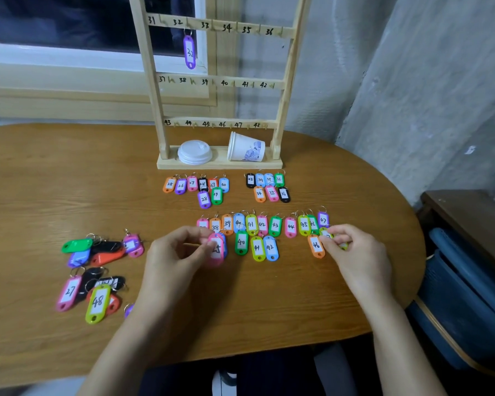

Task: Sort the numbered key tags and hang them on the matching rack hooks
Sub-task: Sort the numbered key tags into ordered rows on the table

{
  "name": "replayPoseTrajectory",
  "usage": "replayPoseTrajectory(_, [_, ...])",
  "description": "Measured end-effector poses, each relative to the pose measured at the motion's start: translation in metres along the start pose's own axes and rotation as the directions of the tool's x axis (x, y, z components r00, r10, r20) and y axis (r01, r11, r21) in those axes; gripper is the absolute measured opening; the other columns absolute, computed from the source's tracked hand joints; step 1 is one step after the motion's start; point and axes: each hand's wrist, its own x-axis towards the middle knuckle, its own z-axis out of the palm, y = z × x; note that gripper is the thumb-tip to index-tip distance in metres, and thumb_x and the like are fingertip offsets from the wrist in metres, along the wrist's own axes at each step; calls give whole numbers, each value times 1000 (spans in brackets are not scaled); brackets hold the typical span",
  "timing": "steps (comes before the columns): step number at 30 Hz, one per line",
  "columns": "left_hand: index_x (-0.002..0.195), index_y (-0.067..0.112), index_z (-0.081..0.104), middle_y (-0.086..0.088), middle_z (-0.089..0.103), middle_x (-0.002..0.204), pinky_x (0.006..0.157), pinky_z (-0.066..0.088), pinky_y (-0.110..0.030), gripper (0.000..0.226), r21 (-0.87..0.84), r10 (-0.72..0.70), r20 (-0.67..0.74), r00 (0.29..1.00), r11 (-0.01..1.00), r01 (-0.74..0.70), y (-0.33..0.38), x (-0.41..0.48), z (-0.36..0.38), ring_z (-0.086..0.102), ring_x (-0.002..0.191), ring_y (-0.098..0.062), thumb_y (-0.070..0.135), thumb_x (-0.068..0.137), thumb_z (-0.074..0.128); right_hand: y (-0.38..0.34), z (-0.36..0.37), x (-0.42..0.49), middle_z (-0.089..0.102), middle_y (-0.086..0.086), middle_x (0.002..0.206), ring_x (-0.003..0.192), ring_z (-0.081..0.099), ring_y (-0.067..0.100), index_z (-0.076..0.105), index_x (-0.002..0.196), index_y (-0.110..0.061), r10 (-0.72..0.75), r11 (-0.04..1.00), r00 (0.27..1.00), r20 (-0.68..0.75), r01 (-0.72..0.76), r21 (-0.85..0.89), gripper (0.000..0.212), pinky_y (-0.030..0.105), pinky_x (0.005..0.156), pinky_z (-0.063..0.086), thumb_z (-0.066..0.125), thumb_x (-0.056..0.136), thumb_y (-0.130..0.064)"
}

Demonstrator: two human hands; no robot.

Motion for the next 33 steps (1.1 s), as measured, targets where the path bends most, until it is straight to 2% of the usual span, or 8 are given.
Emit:
replayPoseTrajectory(3, [92, 11, 70, -13, 72, 87, 75, 58, -42, 11, -38, -29, -2, 1000, 999, 28, 1, -1, 1, 71, 80, -27, 5, 83, 68, -15, 3, -9, 70, -11, 86, 72, 61, 3, 71, 95, -26, -39, 982, 999, 24, 34, 185, 11, 20, 56, 43, 69, 84, -31])
replayPoseTrajectory(7, [90, 12, 71, -12, 73, 85, 72, 55, -39, 9, -77, -57, 13, 998, 995, 58, 2, -3, 0, 70, 81, -28, 7, 83, 68, -60, 20, -37, 71, -13, 83, 79, 63, -3, 73, 91, -22, -239, 879, 949, 206, 121, 461, 9, 10, 68, 47, 69, 85, -18])
replayPoseTrajectory(11, [91, 10, 70, -13, 72, 84, 71, 55, -34, 9, -113, -71, 17, 997, 991, 72, 5, -7, -7, 69, 78, -25, 6, 83, 68, -92, 41, -61, 71, -12, 84, 81, 62, -3, 73, 93, -22, -349, 840, 881, 319, 144, 522, 10, 11, 69, 48, 69, 85, -20])
replayPoseTrajectory(17, [91, 10, 71, -11, 73, 83, 73, 57, -34, 10, -76, -36, 40, 999, 996, 39, 5, -12, -25, 70, 80, -27, 6, 82, 68, -108, 61, -74, 68, -17, 78, 79, 63, -4, 73, 90, -22, -371, 840, 877, 304, 177, 514, 8, 11, 68, 49, 70, 83, -20])
replayPoseTrajectory(23, [83, 23, 70, 3, 73, 81, 72, 54, -22, 20, 174, 97, -148, 984, 982, -70, -1, -1, -64, 67, 73, -11, 4, 81, 70, -112, 66, -74, 68, -15, 82, 81, 62, -3, 69, 87, -23, -302, 827, 908, 291, 98, 554, 6, 10, 69, 49, 69, 84, -19])
replayPoseTrajectory(27, [83, 19, 71, 7, 72, 80, 65, 50, -11, 15, 325, 160, -229, 960, 942, -79, -5, 8, -102, 66, 69, -3, 4, 79, 73, -117, 70, -71, 69, -11, 85, 82, 63, -3, 70, 91, -22, -284, 826, 904, 320, 60, 561, 7, 10, 70, 49, 69, 84, -20])
replayPoseTrajectory(31, [87, 17, 72, 7, 69, 79, 69, 49, -20, 17, 558, 228, -203, 952, 826, -79, -11, 14, -122, 63, 71, -6, 6, 75, 76, -125, 74, -68, 70, -12, 85, 82, 63, -5, 70, 91, -24, -277, 816, 898, 342, 32, 577, 10, 9, 71, 49, 69, 84, -18])
replayPoseTrajectory(33, [93, 17, 73, 4, 69, 87, 73, 43, -24, 22, 641, 221, -144, 964, 763, -79, -16, 18, -128, 60, 78, -9, 7, 74, 77, -130, 76, -66, 70, -12, 85, 81, 63, -5, 68, 90, -26, -280, 810, 895, 346, 27, 586, 10, 10, 71, 50, 69, 84, -18])
